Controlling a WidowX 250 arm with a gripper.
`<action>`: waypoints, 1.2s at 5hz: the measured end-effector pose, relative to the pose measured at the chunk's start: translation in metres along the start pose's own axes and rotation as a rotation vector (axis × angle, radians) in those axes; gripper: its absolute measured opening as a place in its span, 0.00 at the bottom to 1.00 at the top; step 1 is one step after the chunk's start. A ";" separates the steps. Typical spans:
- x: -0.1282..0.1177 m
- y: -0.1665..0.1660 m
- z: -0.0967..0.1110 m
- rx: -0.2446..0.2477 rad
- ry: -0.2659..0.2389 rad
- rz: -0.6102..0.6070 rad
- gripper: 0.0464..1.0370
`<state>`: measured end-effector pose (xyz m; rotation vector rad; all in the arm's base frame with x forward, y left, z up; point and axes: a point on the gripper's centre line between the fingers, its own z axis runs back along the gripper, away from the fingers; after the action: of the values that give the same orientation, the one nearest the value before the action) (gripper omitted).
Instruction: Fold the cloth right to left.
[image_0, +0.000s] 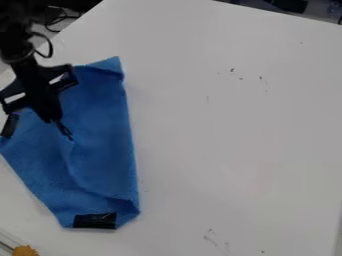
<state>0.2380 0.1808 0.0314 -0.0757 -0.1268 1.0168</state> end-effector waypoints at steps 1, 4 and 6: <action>0.000 0.012 -0.014 -0.014 0.023 0.014 0.02; -0.010 0.029 -0.017 0.039 0.077 0.006 0.47; -0.010 0.024 0.011 0.209 0.033 -0.075 0.97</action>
<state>0.2110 0.1854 0.0383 0.1019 0.0076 0.9482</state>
